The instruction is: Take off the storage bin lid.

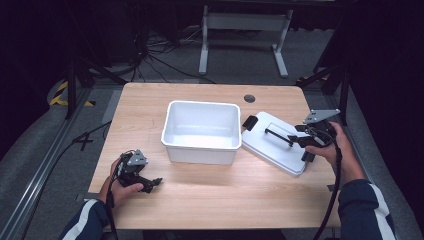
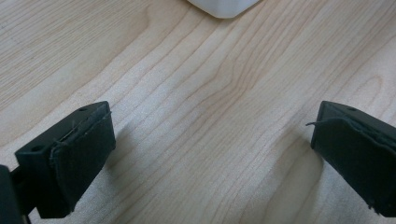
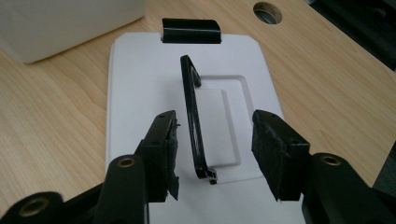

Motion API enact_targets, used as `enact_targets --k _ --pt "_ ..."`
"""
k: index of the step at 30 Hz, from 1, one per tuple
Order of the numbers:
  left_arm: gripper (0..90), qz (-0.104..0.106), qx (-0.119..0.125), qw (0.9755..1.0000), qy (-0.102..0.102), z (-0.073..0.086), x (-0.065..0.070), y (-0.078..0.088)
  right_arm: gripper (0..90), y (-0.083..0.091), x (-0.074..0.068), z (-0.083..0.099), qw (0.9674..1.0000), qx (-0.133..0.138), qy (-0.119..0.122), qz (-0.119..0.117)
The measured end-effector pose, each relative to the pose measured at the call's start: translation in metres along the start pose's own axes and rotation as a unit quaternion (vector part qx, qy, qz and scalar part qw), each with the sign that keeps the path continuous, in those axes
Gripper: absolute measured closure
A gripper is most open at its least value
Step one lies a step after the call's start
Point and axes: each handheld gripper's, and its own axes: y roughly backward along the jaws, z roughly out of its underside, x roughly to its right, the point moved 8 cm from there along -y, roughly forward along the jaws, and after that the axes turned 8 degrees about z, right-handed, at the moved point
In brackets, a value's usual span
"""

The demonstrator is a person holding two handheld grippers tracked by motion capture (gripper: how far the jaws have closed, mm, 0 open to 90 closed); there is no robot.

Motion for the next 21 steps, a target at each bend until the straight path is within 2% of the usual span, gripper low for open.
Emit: enact_targets --k 7,10,21 --pt "0.2 0.001 -0.001 1.0 0.002 0.0 0.001 0.0 44.8 0.007 -0.004 0.008 0.9999 -0.001 0.002 0.016" --pt "0.2 0.001 -0.001 1.0 0.001 0.0 0.0 0.0 39.2 0.016 -0.008 0.015 0.9997 0.013 -0.001 0.019" --pt "0.2 0.001 -0.001 1.0 0.001 0.0 0.0 0.0 37.8 0.035 -0.02 0.035 0.9992 0.03 -0.011 0.024"
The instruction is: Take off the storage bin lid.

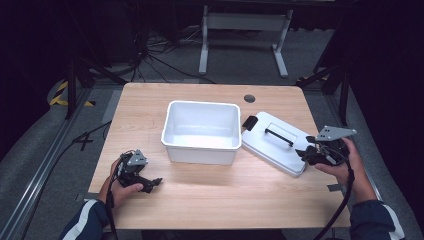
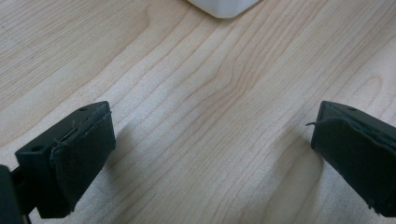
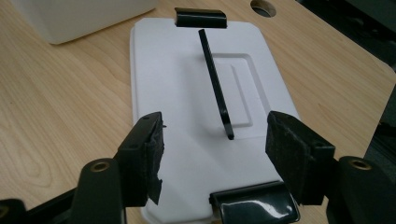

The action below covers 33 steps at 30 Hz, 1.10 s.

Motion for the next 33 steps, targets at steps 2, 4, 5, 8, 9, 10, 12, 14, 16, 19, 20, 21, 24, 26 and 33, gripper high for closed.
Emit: enact_targets --k 2,4,5,8,9,10,12,14,16,19,20,21,24,26,33 --pt "0.2 0.0 0.0 1.0 0.0 0.0 0.0 0.0 36.6 0.003 -0.001 0.004 1.0 0.004 -0.002 0.003" --pt "0.2 0.0 0.0 1.0 0.0 0.0 0.0 0.0 36.4 0.006 -0.003 0.008 1.0 0.004 -0.002 0.004" --pt "0.2 0.0 0.0 1.0 0.0 0.0 0.0 0.0 36.0 0.007 -0.003 0.01 1.0 0.006 -0.002 0.006" --pt "0.2 0.0 0.0 1.0 0.0 0.0 0.0 0.0 34.2 0.012 -0.007 0.018 0.9999 0.007 -0.007 0.007" --pt "0.2 0.0 0.0 1.0 0.0 0.0 0.0 0.0 34.0 0.013 -0.008 0.02 0.9999 0.011 -0.007 0.005" --pt "0.2 0.0 0.0 1.0 0.0 0.0 0.0 0.0 33.3 0.014 -0.009 0.022 0.9999 0.01 -0.008 0.007" --pt "0.2 0.0 0.0 1.0 0.0 0.0 0.0 0.0 32.0 0.016 -0.011 0.027 0.9999 0.01 -0.01 0.009" --pt "0.2 0.0 0.0 1.0 0.0 0.0 0.0 0.0 31.1 0.019 -0.013 0.031 0.9998 0.012 -0.012 0.009" --pt "0.2 0.0 0.0 1.0 0.0 0.0 0.0 0.0 30.7 0.02 -0.015 0.036 0.9997 0.014 -0.017 0.007" --pt "0.2 0.0 0.0 1.0 0.0 0.0 0.0 0.0 29.5 0.019 -0.019 0.047 0.9998 0.007 -0.014 0.008" --pt "0.2 0.0 0.0 1.0 0.0 0.0 0.0 0.0 29.5 0.018 -0.02 0.05 0.9998 0.006 -0.015 0.008" --pt "0.2 0.0 0.0 1.0 0.0 0.0 0.0 0.0 29.5 0.018 -0.021 0.054 0.9999 0.003 -0.015 0.007" --pt "0.2 0.0 0.0 1.0 0.0 0.0 0.0 0.0 30.1 0.015 -0.025 0.068 0.9997 -0.002 -0.023 0.002" --pt "0.2 0.0 0.0 1.0 0.0 0.0 0.0 0.0 30.2 0.013 -0.027 0.074 0.9996 -0.006 -0.027 -0.001" --pt "0.2 -0.002 -0.001 1.0 -0.001 0.0 0.0 0.0 31.0 0.007 -0.035 0.09 0.9991 -0.008 -0.04 -0.012"
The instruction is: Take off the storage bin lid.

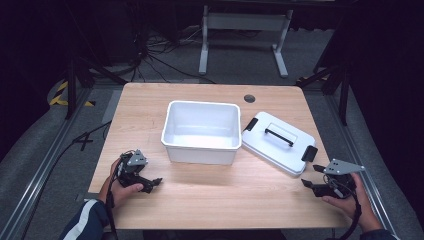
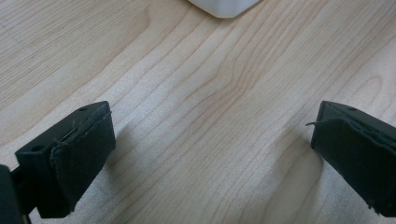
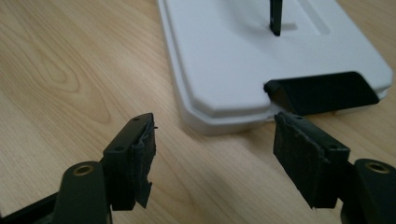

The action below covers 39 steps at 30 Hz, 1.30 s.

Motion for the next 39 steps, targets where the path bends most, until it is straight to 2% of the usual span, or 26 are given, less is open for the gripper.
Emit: enact_targets --k 1,3,5,9,14,39 --pt "0.2 0.0 0.0 1.0 0.0 0.0 0.0 0.0 31.4 -0.003 -0.003 0.007 0.9999 -0.006 -0.013 -0.005" --pt "0.2 0.0 0.0 1.0 0.0 0.0 0.0 0.0 31.4 -0.005 -0.004 0.01 0.9998 -0.008 -0.016 -0.004" --pt "0.2 -0.001 0.0 1.0 0.001 0.0 0.0 0.0 30.8 -0.009 -0.008 0.017 0.9993 -0.006 -0.033 -0.017" --pt "0.2 -0.001 0.0 1.0 0.001 0.0 0.0 0.0 30.5 -0.014 -0.007 0.024 0.999 -0.01 -0.041 -0.013" --pt "0.2 -0.001 0.0 1.0 0.0 0.0 0.0 0.0 25.5 -0.017 -0.006 0.031 0.9968 0.006 -0.078 -0.017" --pt "0.1 0.0 0.0 1.0 -0.001 0.001 0.0 0.0 18.8 -0.02 -0.005 0.03 0.9957 -0.002 -0.092 -0.001"
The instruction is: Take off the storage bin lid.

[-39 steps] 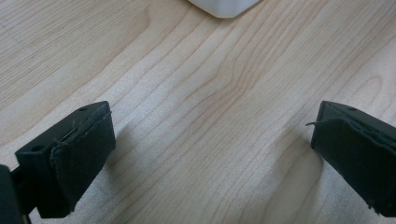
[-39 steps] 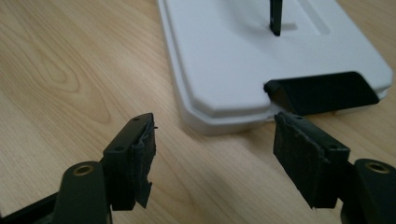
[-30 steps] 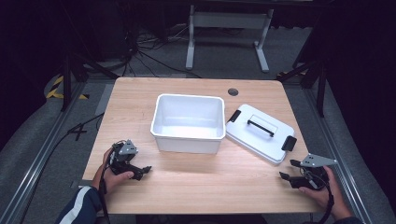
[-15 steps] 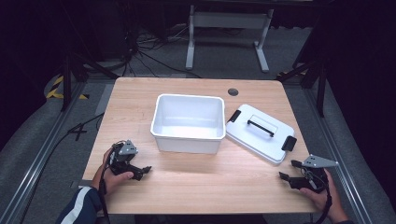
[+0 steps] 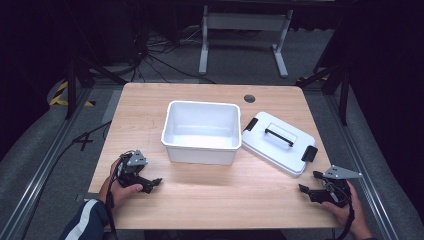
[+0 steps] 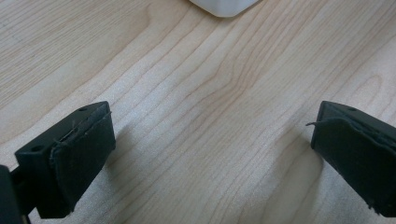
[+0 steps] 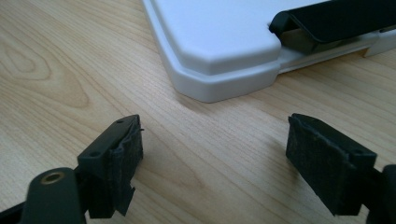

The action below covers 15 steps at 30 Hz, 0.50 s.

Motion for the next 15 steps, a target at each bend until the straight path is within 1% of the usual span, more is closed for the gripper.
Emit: enact_targets --k 3,15 --pt "0.1 0.0 0.0 1.0 0.0 0.0 0.0 0.0 17.2 -0.0005 0.0009 0.0004 1.0 -0.002 0.0 0.005" --pt "0.2 0.002 -0.002 1.0 0.001 0.0001 0.0005 0.0003 15.5 -0.0007 0.0014 0.0007 0.9999 -0.005 -0.005 0.009"
